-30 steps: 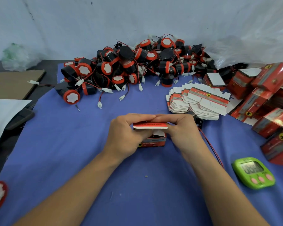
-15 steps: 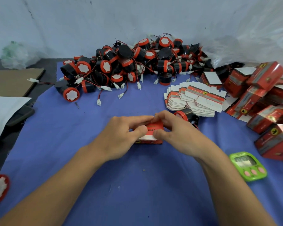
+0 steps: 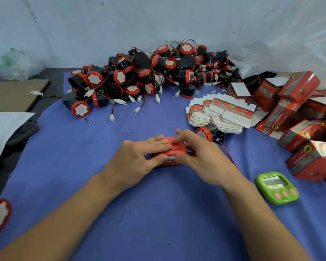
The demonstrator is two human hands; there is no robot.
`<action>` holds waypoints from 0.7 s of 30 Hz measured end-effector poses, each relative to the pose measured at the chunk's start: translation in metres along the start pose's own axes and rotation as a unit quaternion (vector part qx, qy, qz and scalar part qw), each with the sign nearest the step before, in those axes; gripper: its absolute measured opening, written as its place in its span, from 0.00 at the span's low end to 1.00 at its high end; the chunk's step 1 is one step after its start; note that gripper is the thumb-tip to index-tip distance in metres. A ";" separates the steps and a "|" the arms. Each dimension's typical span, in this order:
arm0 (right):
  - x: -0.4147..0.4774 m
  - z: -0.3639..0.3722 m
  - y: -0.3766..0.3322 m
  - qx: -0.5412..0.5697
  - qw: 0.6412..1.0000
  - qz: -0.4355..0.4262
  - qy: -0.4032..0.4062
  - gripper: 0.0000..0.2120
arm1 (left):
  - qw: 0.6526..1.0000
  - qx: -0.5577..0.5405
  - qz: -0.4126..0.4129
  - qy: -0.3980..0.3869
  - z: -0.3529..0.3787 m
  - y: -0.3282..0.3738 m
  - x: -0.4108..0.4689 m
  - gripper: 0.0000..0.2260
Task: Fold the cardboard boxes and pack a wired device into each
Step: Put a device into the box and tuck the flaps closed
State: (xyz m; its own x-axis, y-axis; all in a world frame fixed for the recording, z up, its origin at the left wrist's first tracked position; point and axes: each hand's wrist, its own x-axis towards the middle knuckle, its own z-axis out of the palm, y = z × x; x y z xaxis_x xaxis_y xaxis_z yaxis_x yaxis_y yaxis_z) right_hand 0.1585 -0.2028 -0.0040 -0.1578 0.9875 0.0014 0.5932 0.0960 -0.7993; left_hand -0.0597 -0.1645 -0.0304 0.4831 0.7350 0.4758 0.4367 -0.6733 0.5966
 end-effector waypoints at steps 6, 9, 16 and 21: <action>0.005 -0.001 0.004 0.048 0.998 0.007 0.031 0.06 | 0.999 -0.030 -0.025 -0.010 -0.004 -0.004 0.003 0.13; 0.006 0.000 0.007 0.074 0.996 0.012 0.041 0.06 | 0.999 -0.030 -0.031 0.001 -0.004 -0.002 0.006 0.12; 0.003 0.003 0.009 0.110 0.994 0.018 0.014 0.12 | 1.000 0.014 0.003 -0.021 -0.006 0.003 0.003 0.15; 0.002 0.001 0.007 0.119 0.992 0.027 0.009 0.14 | 0.999 -0.002 -0.008 -0.043 -0.009 0.000 -0.004 0.16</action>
State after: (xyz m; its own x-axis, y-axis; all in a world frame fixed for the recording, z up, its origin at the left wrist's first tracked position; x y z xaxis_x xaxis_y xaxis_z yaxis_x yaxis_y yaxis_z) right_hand 0.1620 -0.2001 -0.0102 -0.1164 0.9925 -0.0360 0.3965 0.0132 -0.9179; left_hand -0.0681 -0.1671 -0.0265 0.5397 0.7358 0.4091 0.4418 -0.6612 0.6063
